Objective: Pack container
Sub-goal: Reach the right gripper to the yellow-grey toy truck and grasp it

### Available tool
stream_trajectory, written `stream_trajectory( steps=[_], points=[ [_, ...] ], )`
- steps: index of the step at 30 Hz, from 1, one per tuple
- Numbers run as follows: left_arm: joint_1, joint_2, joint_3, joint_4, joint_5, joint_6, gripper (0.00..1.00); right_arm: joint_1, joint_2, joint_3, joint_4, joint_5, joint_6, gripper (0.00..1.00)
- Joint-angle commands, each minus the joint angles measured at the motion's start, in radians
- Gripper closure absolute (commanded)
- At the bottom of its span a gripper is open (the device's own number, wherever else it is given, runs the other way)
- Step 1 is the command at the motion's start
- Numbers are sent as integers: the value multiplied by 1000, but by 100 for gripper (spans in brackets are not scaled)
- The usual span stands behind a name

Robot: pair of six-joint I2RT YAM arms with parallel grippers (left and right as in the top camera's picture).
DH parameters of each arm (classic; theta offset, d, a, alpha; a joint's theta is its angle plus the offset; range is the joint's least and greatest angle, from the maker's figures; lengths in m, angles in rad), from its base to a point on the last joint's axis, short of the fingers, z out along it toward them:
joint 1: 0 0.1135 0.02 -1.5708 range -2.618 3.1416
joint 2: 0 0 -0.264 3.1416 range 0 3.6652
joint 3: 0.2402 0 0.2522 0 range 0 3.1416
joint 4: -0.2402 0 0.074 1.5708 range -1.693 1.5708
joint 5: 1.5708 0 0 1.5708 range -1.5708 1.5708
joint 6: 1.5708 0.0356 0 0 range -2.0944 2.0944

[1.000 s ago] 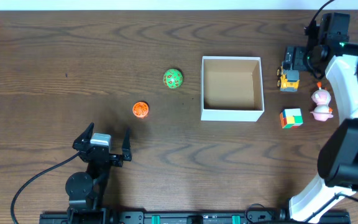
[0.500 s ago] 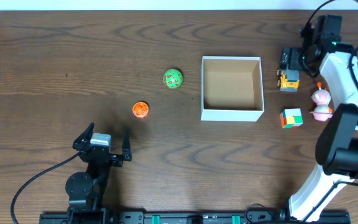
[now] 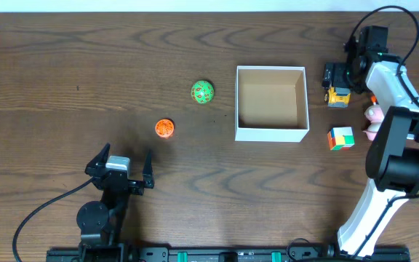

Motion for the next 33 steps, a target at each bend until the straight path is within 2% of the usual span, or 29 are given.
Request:
stream_trajectory(
  steps=[1,4,6,12,16,18,25,33],
  points=[
    [5,0,-18,-32,7,6,2,-5,9,16,16,18,-2,1],
    [5,0,-18,-32,7,6,2,-5,9,16,30,18,-1,7],
    [5,0,-18,-32,7,6,2,-5,9,16,34,18,0,20],
    [5,0,-18,-32,7,6,2,-5,9,16,40,18,30,41],
    [5,0,-18,-32,7,6,2,-5,9,16,39,18,79,42],
    [5,0,-18,-32,7,6,2,-5,9,16,35,18,114,37],
    [5,0,-18,-32,7,6,2,-3,9,16,24,18,193,38],
    [5,0,-18,-32,7,6,2,-3,9,16,-2,18,198,49]
  ],
)
